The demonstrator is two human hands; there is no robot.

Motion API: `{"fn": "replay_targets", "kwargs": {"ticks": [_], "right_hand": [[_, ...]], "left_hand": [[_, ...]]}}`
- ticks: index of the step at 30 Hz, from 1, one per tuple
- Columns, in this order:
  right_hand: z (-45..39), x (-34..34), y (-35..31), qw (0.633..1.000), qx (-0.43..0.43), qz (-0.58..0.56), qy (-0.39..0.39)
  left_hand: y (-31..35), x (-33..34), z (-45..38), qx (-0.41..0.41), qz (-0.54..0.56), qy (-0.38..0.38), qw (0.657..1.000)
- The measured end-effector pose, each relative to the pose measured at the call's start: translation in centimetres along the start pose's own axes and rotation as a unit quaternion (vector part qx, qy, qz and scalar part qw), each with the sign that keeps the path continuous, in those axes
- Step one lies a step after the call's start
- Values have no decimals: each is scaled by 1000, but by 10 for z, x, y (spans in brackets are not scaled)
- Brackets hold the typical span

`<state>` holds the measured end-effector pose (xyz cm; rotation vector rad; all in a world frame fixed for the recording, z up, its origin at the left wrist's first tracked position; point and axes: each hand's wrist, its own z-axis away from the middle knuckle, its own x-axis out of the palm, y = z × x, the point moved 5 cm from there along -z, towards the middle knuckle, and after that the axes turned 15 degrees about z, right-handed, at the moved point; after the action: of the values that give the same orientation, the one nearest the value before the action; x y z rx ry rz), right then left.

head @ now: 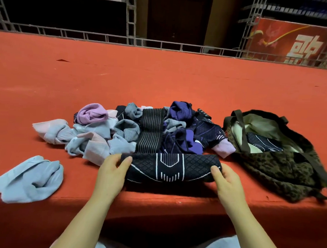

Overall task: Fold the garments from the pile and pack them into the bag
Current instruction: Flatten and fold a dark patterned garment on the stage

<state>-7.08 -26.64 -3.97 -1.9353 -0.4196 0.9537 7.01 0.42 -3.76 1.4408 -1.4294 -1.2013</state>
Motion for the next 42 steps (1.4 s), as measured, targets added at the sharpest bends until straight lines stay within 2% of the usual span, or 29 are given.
{"fn": "replay_targets", "kwargs": {"ticks": [5, 7, 10, 13, 18, 21, 23, 26, 28, 32, 35, 37, 39, 42], "right_hand": [[-2, 7, -2, 999, 21, -11, -32], [-2, 4, -6, 1000, 6, -2, -7], [-5, -9, -18, 998, -28, 33, 52], [-10, -12, -25, 999, -19, -33, 8], [-14, -26, -42, 994, -1, -110, 28], [-20, -33, -52, 986, 21, -165, 14], [-21, -34, -65, 990, 0, -137, -17], [-18, -31, -94, 989, -41, -100, -100], [-19, -33, -110, 985, -65, -89, -132], [-30, -53, -122, 989, -76, -16, -127], [-36, -66, -100, 982, -18, 58, -181], [-32, -64, -84, 970, 24, 34, -240], [-28, -58, -76, 965, 38, -2, -261], [-25, -47, -77, 974, 18, -58, -217]], "left_hand": [[2, 8, -2, -71, 144, -28, 987], [4, 6, -3, -67, 160, -28, 984], [14, 3, -10, -40, 135, -49, 989], [19, 4, -19, -24, 13, -84, 996], [32, 9, -28, -2, 0, -138, 990], [39, 17, -25, -63, 90, -222, 969], [47, 34, -15, -76, 67, -317, 943], [70, 69, 5, -16, -32, -443, 896], [84, 90, 13, 35, -48, -472, 880], [102, 108, 10, 62, 35, -412, 909], [101, 105, 3, 33, 138, -366, 920], [101, 101, 1, 6, 196, -343, 918], [103, 100, 1, -29, 252, -327, 910], [104, 100, 1, -52, 299, -299, 905]]}}
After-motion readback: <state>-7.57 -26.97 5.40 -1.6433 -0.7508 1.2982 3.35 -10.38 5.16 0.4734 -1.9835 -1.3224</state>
